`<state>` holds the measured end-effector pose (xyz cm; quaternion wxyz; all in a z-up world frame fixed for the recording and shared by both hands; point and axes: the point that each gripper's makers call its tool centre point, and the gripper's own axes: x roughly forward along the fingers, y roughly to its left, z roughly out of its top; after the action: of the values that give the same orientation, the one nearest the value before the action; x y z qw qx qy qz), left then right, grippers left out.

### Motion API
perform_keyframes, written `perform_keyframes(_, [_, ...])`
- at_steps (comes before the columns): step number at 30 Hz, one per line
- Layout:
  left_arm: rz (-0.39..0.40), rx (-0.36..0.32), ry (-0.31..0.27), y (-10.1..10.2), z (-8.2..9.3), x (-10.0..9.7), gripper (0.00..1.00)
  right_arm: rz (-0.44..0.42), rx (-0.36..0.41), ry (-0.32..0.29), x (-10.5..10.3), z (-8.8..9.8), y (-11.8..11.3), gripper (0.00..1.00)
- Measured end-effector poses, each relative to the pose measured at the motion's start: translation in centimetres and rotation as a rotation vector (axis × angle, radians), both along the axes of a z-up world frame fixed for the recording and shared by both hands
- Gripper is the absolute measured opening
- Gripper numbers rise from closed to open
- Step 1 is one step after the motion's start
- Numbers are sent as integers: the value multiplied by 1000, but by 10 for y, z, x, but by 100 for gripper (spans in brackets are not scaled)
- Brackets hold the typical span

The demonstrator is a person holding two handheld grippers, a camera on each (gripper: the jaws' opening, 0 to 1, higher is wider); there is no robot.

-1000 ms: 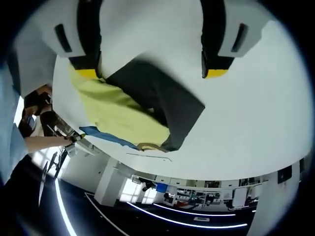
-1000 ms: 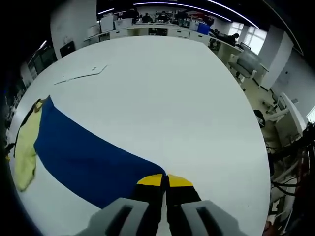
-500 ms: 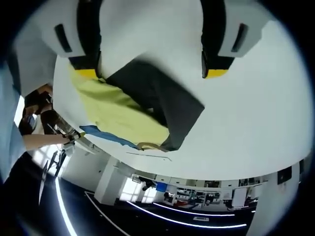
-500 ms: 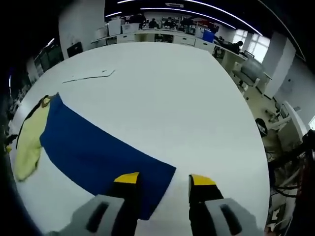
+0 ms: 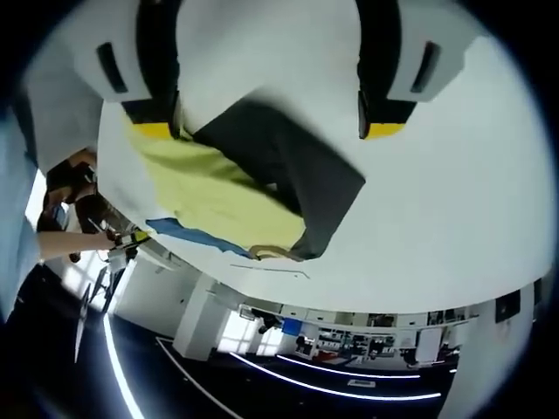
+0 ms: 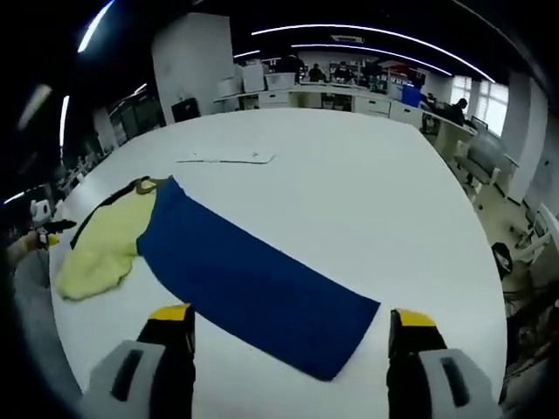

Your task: Fold the garment on the visible template until the final outline fits inside the template.

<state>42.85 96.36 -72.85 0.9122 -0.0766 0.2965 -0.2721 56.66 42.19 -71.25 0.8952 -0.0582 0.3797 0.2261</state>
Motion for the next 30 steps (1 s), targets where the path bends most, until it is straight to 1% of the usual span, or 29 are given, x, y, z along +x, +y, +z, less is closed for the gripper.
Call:
perform_keyframes(2, [-2,0,-4,0,1,0,81,10,12,-15,-1,5,2,100])
perform_keyframes(5, [-6,1,-6,0,2,-2,81,27,32,-25,-5,11,7,100])
perform_keyframes(8, [-9,-2,-8,-1,2,-2,81,37,26,-33,-9,13,7,100])
perform_keyframes(15, [-11,-2,-4,-1,1,-6,80,61,52,-65,-22,23,15,100])
perform_keyframes(17, [-5,-3,-2,0,1,-6,79,63,56,-60,-27,23,17,99])
perform_keyframes(21, [9,-13,-3,3,1,-6,77,82,61,-72,-38,28,26,99])
perform_keyframes(22, [16,-11,6,4,0,-6,76,87,71,-78,-42,31,30,98])
perform_keyframes(25, [29,-15,15,4,-3,-6,72,103,85,-91,-50,38,40,98])
perform_keyframes(27, [35,-24,26,3,-5,-7,66,117,102,-104,-58,45,48,98])
perform_keyframes(30, [44,-44,30,-1,-7,-7,63,138,116,-127,-68,54,59,98])
